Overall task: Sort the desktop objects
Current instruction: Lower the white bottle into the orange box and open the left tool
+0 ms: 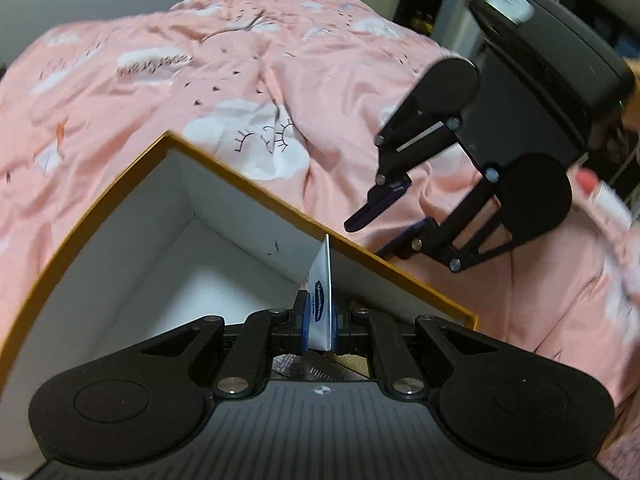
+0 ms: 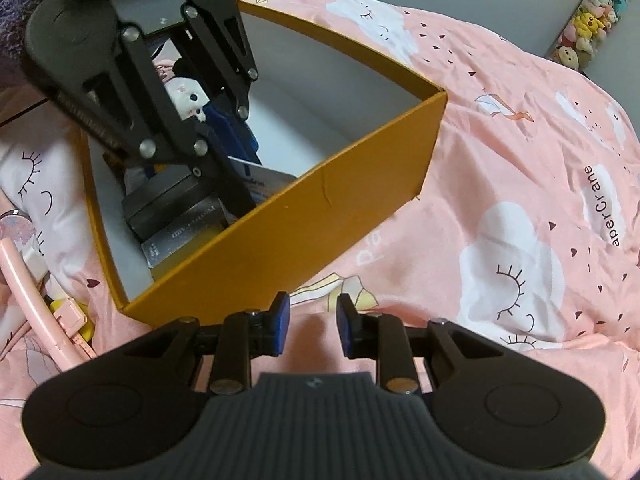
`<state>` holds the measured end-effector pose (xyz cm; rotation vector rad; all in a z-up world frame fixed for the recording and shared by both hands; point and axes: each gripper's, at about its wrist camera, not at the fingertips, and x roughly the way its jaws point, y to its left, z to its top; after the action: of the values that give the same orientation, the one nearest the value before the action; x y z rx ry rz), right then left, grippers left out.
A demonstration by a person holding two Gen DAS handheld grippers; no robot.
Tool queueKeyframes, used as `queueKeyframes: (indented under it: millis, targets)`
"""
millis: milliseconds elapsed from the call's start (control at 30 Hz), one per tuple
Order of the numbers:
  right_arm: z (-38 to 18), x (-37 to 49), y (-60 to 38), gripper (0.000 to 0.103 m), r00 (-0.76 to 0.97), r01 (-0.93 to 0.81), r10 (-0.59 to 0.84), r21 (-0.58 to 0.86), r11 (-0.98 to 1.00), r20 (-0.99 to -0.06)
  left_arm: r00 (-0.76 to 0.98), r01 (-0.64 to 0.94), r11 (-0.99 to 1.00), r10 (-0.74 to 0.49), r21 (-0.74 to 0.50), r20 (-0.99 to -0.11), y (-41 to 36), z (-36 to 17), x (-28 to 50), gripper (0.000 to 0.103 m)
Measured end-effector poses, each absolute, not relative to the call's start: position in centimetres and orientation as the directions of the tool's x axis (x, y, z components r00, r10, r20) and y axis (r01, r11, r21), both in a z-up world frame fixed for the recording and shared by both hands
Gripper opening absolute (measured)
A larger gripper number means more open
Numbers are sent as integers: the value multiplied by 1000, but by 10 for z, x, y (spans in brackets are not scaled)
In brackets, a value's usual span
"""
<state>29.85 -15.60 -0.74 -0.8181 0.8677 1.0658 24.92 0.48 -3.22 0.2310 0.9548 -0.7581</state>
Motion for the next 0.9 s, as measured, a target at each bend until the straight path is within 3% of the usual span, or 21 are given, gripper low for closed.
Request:
queueKeyframes:
  millis: [200, 267, 333, 467, 567, 900]
  targets:
    - [-9, 297, -153, 31, 224, -948, 358, -118, 294, -906, 385, 707, 706, -430, -38, -817, -9, -32, 234, 12]
    - [-9, 297, -150, 40, 225, -945, 346, -118, 305, -911, 410, 701, 713, -414, -9, -812, -12, -30, 232, 12]
    - [-10, 296, -149, 40, 232, -939, 318, -126, 319, -919, 426, 694, 720, -400, 10, -811, -13, -28, 230, 16]
    - [-12, 293, -148, 43, 249, -928, 274, -148, 341, -929, 459, 660, 751, -389, 13, -799, -6, -17, 224, 24]
    - [-10, 291, -149, 51, 258, -915, 263, -147, 376, -930, 492, 626, 780, -388, 7, -780, 4, -3, 215, 30]
    - [3, 265, -150, 58, 306, -898, 264, -184, 400, -915, 584, 501, 865, -361, -27, -727, 32, 43, 159, 34]
